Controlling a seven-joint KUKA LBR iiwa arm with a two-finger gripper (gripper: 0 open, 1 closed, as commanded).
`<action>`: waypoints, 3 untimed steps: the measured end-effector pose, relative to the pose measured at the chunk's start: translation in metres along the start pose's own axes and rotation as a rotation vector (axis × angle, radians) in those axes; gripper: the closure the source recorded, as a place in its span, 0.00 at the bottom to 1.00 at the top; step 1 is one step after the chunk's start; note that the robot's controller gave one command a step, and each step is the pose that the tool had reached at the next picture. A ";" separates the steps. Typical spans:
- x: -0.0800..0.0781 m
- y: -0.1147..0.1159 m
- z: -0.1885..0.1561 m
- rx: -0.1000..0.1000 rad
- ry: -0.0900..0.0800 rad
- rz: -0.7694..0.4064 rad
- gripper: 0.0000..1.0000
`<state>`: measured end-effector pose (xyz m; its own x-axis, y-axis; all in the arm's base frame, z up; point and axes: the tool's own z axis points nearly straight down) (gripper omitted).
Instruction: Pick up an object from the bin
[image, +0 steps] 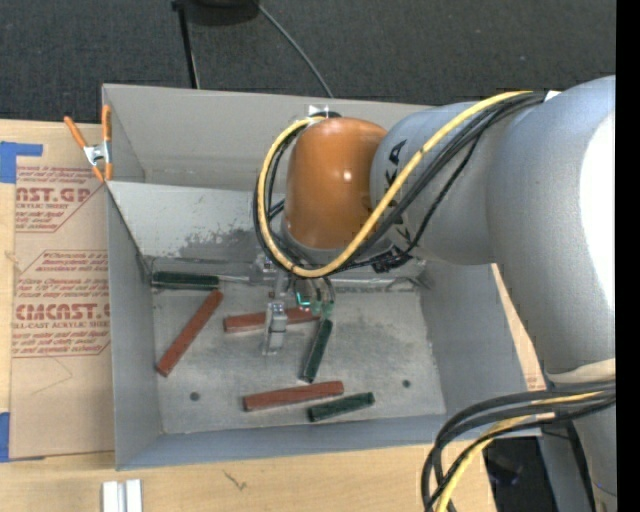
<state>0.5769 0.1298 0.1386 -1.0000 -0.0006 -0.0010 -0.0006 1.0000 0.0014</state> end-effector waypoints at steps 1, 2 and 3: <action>0.010 -0.029 0.068 0.000 0.000 0.069 1.00; 0.010 -0.029 0.068 0.000 0.000 0.069 1.00; 0.012 -0.027 -0.091 -0.001 -0.005 0.087 1.00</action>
Offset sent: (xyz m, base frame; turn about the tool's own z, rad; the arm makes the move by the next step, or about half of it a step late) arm 0.0000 0.0000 0.0000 0.0000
